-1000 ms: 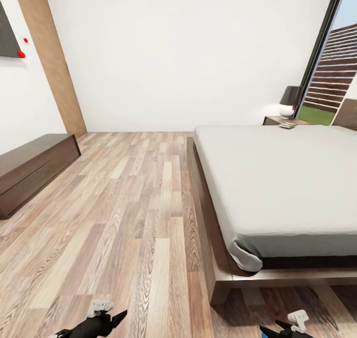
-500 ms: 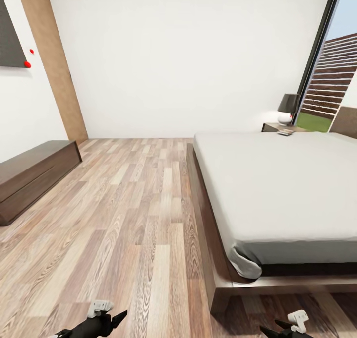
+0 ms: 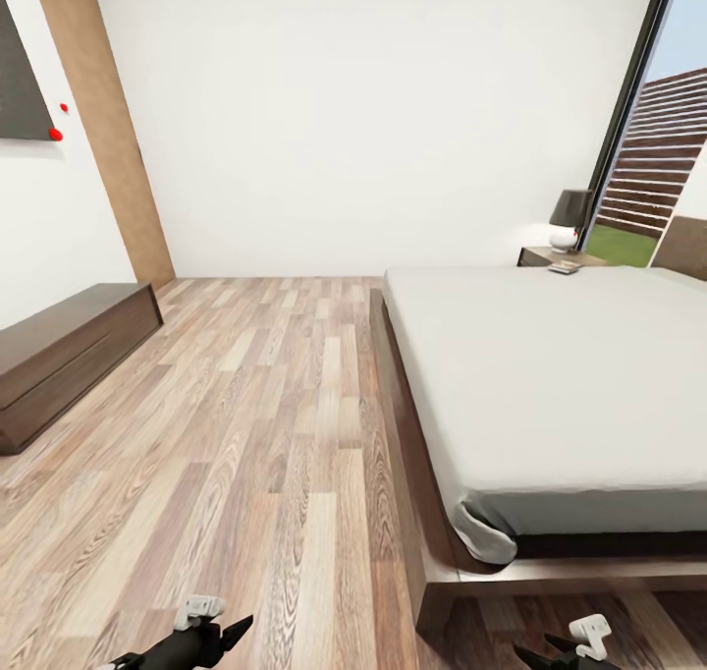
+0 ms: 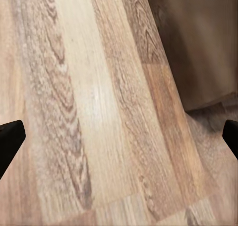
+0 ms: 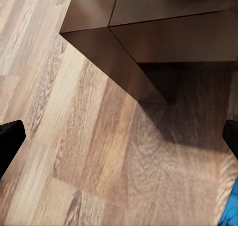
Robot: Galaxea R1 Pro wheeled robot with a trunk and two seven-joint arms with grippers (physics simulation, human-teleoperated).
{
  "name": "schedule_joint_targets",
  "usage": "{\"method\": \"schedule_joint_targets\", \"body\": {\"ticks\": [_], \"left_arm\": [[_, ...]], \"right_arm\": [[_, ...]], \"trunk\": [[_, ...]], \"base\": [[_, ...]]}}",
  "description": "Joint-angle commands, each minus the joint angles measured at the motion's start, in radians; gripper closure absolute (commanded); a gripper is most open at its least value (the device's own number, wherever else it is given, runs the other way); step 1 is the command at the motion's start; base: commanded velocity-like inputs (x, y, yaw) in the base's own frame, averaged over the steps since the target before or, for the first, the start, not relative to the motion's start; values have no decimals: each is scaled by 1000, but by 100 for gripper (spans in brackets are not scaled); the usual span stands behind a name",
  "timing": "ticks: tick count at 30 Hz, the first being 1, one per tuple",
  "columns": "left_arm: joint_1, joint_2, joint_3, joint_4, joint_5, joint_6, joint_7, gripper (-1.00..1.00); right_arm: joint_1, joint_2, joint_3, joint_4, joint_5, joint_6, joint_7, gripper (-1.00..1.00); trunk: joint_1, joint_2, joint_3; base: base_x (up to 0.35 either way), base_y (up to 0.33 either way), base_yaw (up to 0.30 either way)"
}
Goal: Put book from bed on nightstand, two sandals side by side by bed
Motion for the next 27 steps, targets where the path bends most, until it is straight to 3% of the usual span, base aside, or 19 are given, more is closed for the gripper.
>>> {"method": "schedule_joint_targets", "body": {"ticks": [1, 27], "left_arm": [[-1, -2, 7, 0, -8, -3, -6, -100], [-1, -5, 7, 1, -8, -3, -6, -100]], "right_arm": [[-1, 0, 9, 1, -7, -6, 2, -100], [-1, 0, 9, 0, -7, -6, 2, -100]], "trunk": [[-4, 7, 2], [-104, 189, 84]], "base": [[0, 0, 0], [0, 0, 0]]}}
